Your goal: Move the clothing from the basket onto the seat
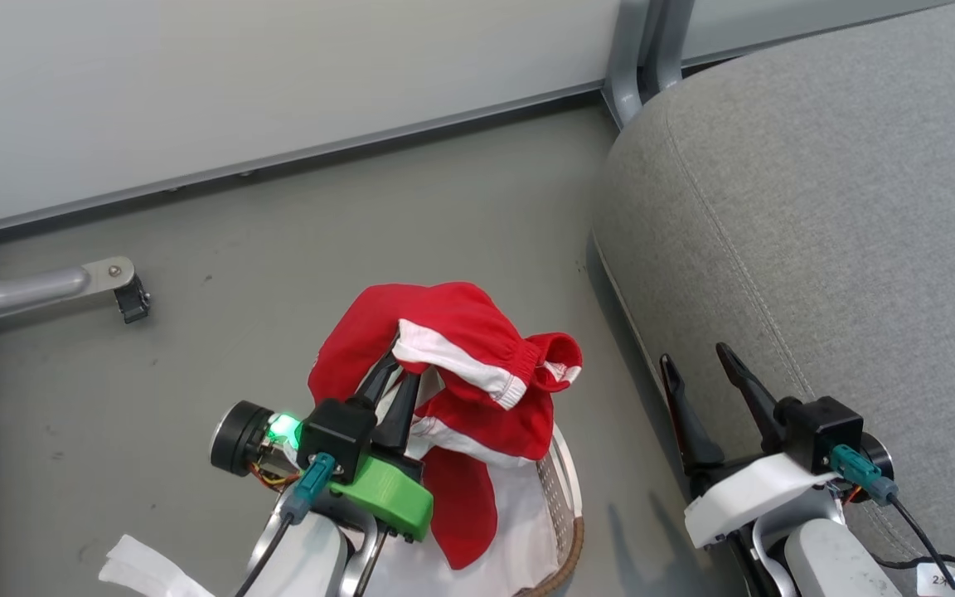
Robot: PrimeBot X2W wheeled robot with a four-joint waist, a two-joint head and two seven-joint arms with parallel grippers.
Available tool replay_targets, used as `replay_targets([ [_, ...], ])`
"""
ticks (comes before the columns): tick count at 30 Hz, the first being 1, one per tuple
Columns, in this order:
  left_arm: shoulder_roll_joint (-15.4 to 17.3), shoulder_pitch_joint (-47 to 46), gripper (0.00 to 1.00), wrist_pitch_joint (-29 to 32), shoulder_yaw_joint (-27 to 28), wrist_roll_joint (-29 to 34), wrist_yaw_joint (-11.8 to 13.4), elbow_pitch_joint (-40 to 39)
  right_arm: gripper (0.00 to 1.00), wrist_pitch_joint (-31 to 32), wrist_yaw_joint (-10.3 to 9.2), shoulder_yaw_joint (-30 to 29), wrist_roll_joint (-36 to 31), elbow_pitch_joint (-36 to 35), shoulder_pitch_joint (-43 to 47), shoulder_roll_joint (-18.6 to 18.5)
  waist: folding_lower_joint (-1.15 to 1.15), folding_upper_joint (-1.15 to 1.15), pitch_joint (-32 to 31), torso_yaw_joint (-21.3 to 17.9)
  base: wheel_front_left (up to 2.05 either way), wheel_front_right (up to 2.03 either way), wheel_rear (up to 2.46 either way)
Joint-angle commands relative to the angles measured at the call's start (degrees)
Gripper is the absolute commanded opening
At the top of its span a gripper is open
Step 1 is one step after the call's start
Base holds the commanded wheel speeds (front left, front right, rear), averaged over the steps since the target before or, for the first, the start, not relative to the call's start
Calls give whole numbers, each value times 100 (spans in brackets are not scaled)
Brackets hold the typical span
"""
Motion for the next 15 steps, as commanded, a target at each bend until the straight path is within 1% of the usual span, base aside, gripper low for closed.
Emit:
replay_targets([
  [1,-6,95,0,-7,26,-6,-24,-131,100,-26,-4,8,-36,21,125,-22,1,0,-301,128,0,0,0],
  [9,-10,161,0,-6,23,-230,-69,-793,100,-26,-4,16,11,67,374,-22,1,0,-669,156,0,0,0],
  [15,-10,48,0,-7,28,-431,-33,-1164,100,-26,-4,6,4,88,494,-22,1,0,-821,177,0,0,0],
])
